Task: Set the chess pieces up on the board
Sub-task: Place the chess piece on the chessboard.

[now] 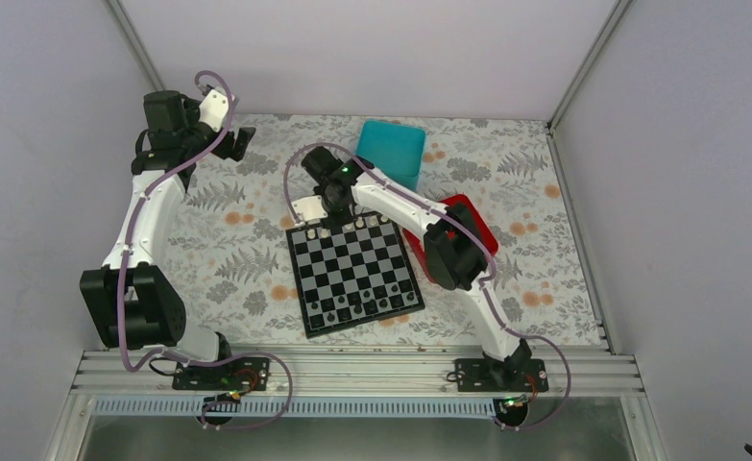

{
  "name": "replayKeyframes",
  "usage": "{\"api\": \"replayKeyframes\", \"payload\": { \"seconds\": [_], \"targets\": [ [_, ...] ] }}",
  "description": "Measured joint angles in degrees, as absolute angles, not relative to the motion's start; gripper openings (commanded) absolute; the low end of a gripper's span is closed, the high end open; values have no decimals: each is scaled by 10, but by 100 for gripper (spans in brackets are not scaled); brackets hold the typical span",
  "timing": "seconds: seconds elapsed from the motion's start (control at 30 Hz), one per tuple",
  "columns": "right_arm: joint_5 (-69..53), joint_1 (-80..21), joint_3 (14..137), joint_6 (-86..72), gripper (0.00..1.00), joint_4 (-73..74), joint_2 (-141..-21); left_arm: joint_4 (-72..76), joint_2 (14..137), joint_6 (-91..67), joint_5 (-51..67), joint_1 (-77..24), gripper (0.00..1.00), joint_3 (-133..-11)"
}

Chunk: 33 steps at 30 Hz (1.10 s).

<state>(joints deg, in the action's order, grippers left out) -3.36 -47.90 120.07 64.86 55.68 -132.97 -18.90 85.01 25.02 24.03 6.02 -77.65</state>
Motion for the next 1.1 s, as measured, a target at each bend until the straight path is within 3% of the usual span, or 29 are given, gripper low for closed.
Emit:
{"api": "replayKeyframes", "payload": {
  "seconds": [0.33, 0.63, 1.1],
  "targets": [
    [-43, -475, 1201, 648, 39, 569, -1329, -189, 850, 250, 241, 63, 100, -774],
    [-55, -476, 1201, 644, 47, 588, -1329, -189, 850, 250, 242, 63, 100, -773],
    [-57, -483, 1202, 644, 48, 578, -1342, -187, 850, 250, 243, 64, 100, -770]
  ]
}}
